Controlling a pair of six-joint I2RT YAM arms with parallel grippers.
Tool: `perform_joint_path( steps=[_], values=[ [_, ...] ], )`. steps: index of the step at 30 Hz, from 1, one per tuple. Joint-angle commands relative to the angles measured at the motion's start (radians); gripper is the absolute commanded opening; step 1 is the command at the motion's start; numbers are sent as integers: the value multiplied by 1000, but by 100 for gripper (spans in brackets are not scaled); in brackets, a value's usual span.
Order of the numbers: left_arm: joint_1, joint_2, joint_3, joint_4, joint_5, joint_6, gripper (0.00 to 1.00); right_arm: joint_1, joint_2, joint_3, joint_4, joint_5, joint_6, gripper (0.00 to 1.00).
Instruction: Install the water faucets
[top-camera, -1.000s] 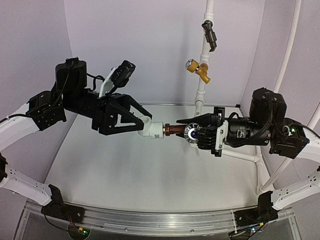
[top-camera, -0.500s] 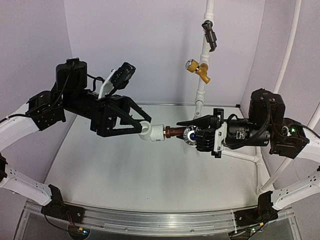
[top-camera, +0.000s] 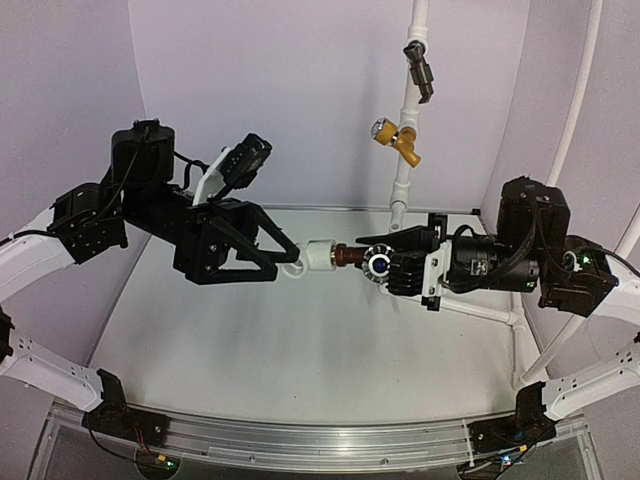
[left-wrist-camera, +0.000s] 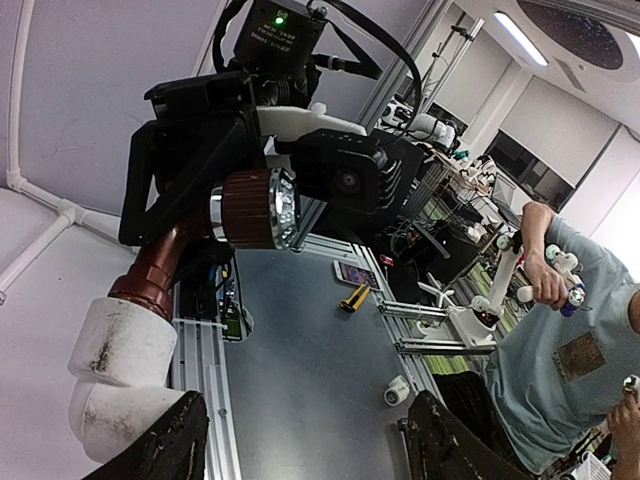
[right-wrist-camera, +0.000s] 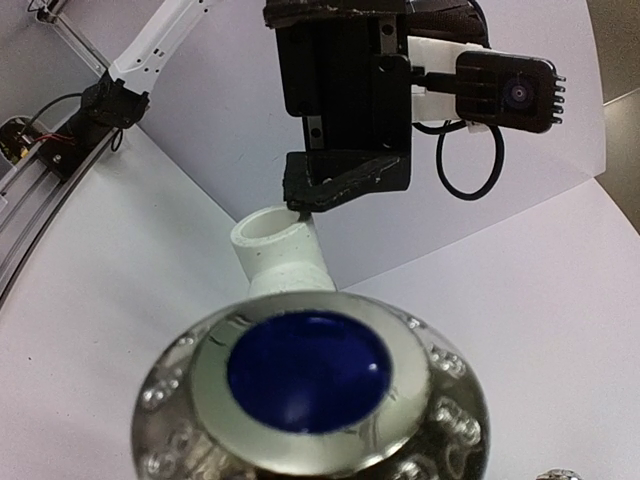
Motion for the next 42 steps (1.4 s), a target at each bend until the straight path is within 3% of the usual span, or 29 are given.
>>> perform_joint_path(
  steps=[1,18,24,30,42],
  values=[
    [-6,-1,26,-15,-49,26,68,2,-5,70,86,6,21,0],
    [-13,49,23,-41,-142,31,71,2,12,94,237,13,60,0],
    [-32,63,33,-117,-194,66,72,1,9,97,267,26,68,0],
    [-37,-29,33,-75,-137,49,76,1,-46,6,256,5,-57,0],
    [-38,-85,120,-60,-256,26,79,1,-59,-39,187,-70,-229,0]
  ],
)
